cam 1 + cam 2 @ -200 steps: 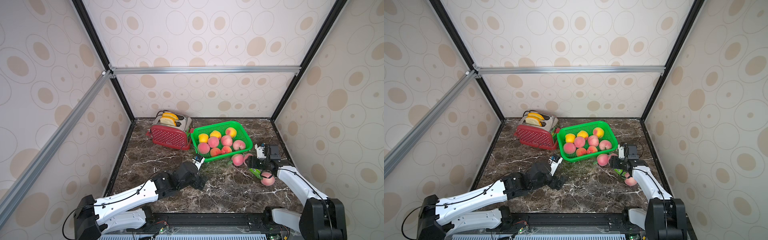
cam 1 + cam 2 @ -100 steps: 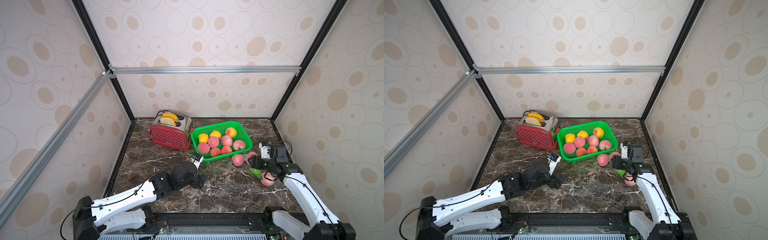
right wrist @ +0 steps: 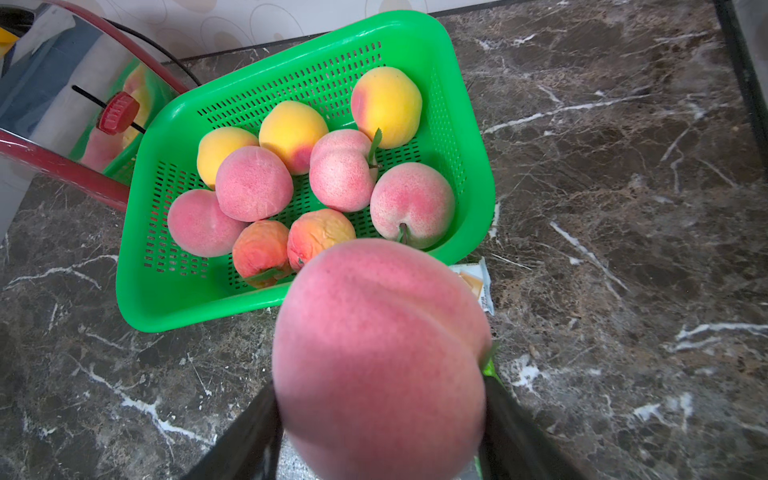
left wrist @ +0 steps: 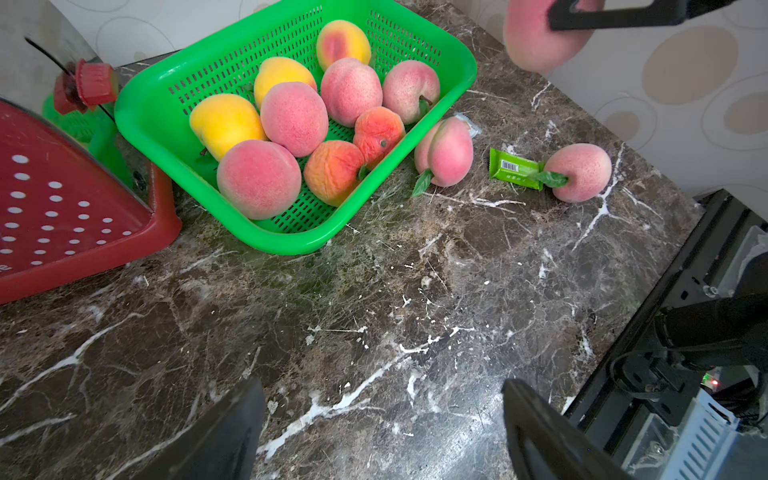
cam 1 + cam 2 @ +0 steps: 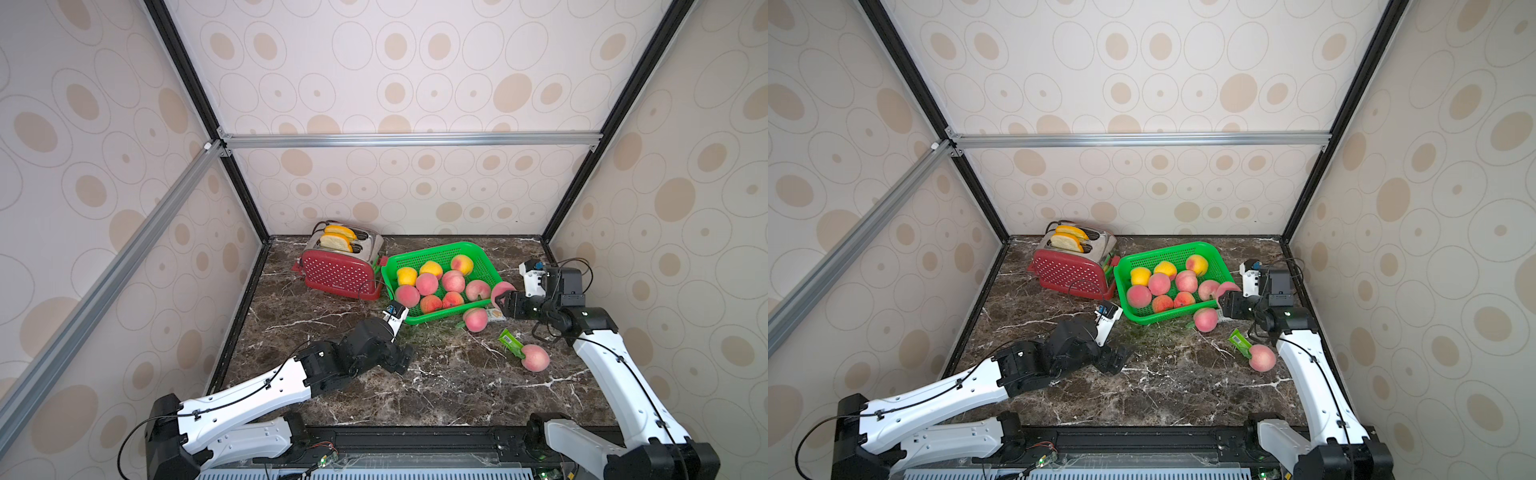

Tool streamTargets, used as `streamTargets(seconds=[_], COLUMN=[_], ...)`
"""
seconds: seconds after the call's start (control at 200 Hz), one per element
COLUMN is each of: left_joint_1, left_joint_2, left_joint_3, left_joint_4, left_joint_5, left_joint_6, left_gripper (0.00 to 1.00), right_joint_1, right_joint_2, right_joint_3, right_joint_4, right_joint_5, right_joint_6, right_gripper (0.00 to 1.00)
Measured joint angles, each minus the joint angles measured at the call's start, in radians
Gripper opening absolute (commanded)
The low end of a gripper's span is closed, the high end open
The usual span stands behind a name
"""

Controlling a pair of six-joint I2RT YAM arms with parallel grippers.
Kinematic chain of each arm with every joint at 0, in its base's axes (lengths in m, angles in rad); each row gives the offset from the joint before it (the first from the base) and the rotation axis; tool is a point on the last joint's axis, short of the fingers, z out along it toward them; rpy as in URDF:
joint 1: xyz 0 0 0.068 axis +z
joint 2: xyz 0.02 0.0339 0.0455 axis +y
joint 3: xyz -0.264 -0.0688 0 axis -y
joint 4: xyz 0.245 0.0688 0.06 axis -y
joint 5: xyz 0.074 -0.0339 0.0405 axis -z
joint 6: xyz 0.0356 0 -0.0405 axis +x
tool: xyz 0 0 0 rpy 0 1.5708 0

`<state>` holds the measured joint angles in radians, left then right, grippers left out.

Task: Put the peaches into the basket
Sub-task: Place the peach in the basket.

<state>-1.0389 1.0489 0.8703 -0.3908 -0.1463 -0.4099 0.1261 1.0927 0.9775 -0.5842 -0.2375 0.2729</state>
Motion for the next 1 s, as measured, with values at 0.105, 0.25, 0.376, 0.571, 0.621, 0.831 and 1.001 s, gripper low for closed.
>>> streamTargets(seconds=[0.105, 0.25, 0.376, 0.571, 0.621, 0.831, 1.001], left_joint_1=[0.007, 0.016, 0.021, 0.031, 0.034, 0.037, 0.045], left_joint_2=[0.000, 0.000, 0.000, 0.002, 0.002, 0.002, 0.002], left_joint_3=[0.000, 0.000, 0.000, 0.000, 0.000, 0.000, 0.000], left_joint_4=[0.000, 0.000, 0.001, 0.002, 0.002, 0.002, 0.002], left_joint_5=[0.014, 0.032, 0.045, 0.056, 0.058, 0.063, 0.068], left_joint_6=[0.004, 0.005, 0.005, 0.005, 0.005, 0.005, 0.005], left_gripper=[0.92, 0.92, 0.92, 0.92, 0.92, 0.92, 0.92], right_joint_1=[0.009, 0.014, 0.022, 0.039, 0.041, 0.043, 0.061], right_joint_2=[0.065, 0.169, 0.272, 0.433, 0.460, 0.519, 0.556], right_joint_3=[0.036, 0.099, 0.166, 0.243, 0.248, 0.263, 0.287], right_joint_4=[0.007, 0.042, 0.077, 0.123, 0.135, 0.159, 0.170], right_joint_5=[-0.007, -0.014, -0.018, -0.023, -0.023, -0.026, -0.034], right_joint_6=[-0.008, -0.017, -0.022, -0.031, -0.035, -0.039, -0.039], right_gripper=[0.65, 0.65, 0.65, 0.66, 0.66, 0.67, 0.67])
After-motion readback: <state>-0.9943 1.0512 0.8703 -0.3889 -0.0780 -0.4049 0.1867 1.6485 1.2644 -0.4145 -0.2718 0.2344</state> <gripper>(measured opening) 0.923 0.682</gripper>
